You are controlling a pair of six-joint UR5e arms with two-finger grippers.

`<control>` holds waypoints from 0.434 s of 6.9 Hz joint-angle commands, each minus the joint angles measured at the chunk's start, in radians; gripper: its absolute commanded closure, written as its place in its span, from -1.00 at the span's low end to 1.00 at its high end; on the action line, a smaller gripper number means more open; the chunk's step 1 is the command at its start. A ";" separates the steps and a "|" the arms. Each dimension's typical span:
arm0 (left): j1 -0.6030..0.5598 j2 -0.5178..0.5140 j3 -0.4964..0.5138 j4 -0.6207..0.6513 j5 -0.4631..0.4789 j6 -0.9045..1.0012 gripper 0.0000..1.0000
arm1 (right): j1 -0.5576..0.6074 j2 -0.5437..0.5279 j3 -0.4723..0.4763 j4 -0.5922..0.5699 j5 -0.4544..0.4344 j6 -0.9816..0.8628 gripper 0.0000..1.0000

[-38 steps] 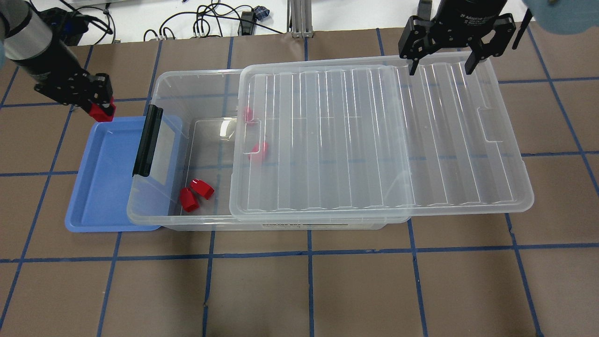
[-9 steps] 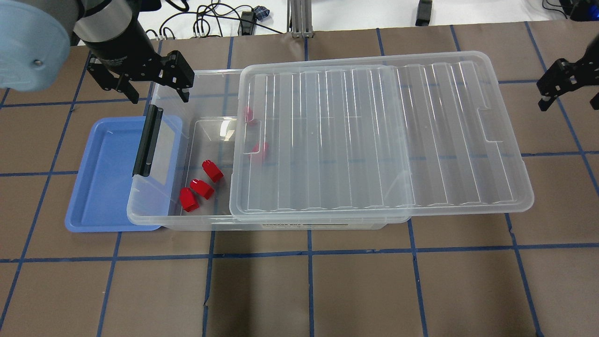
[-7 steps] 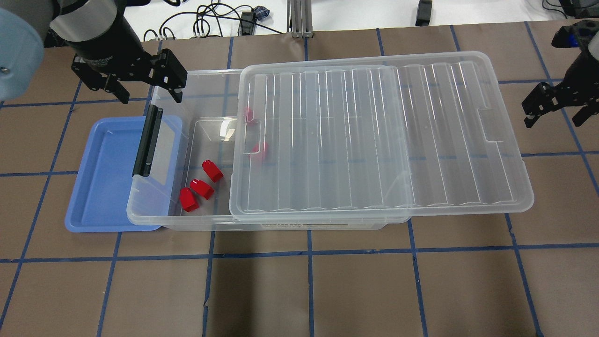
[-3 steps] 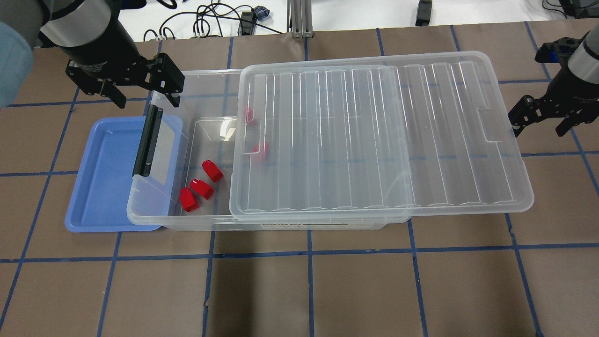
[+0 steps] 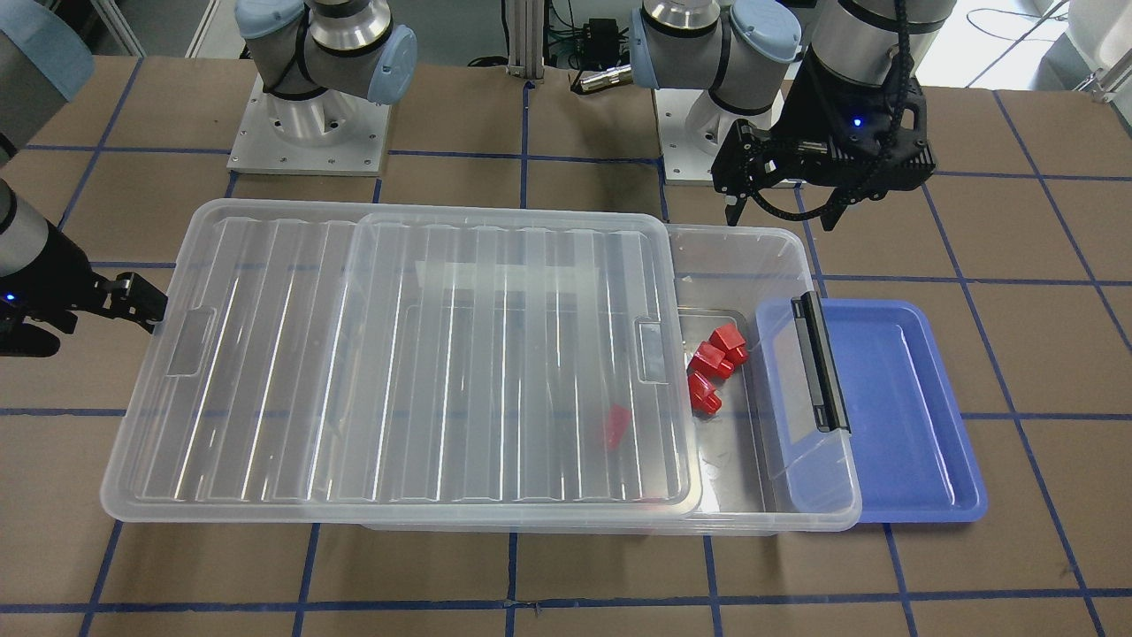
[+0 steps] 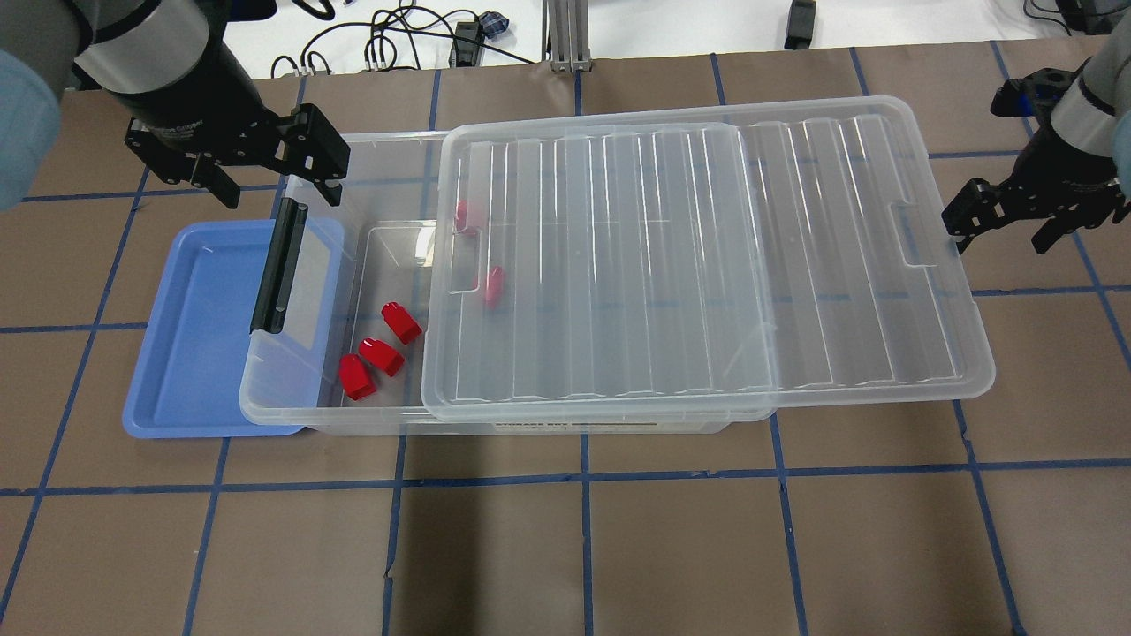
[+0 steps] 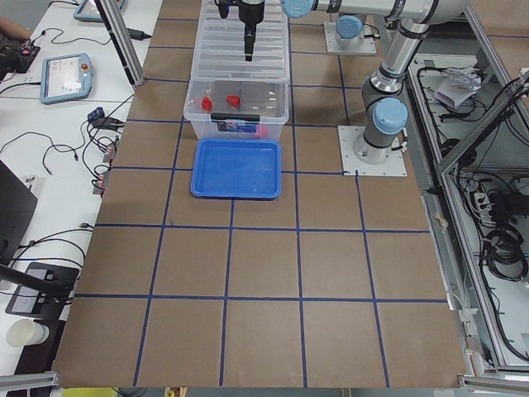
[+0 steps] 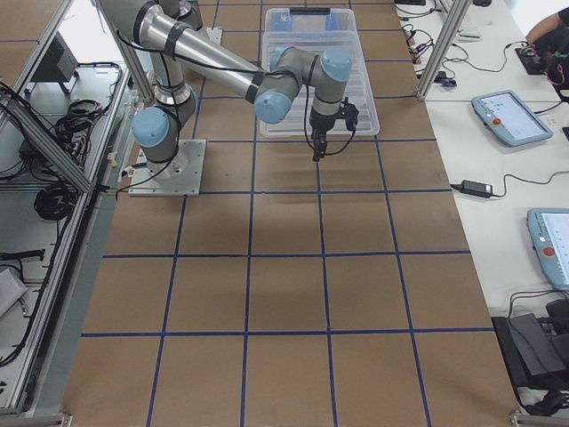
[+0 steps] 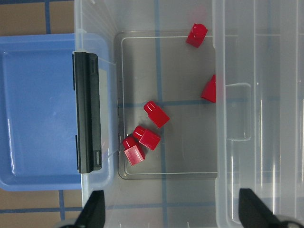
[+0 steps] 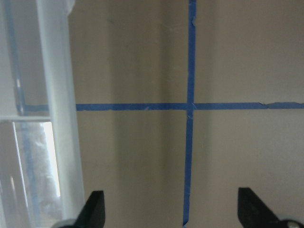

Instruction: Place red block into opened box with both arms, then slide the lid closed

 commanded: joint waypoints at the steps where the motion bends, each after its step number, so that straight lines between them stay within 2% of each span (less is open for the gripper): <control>1: 0.000 0.010 0.004 -0.001 0.003 0.000 -1.00 | 0.095 0.000 -0.001 -0.009 0.003 0.079 -1.00; 3: 0.000 0.007 0.004 -0.001 0.003 0.000 -1.00 | 0.192 0.002 -0.003 -0.028 0.003 0.160 -1.00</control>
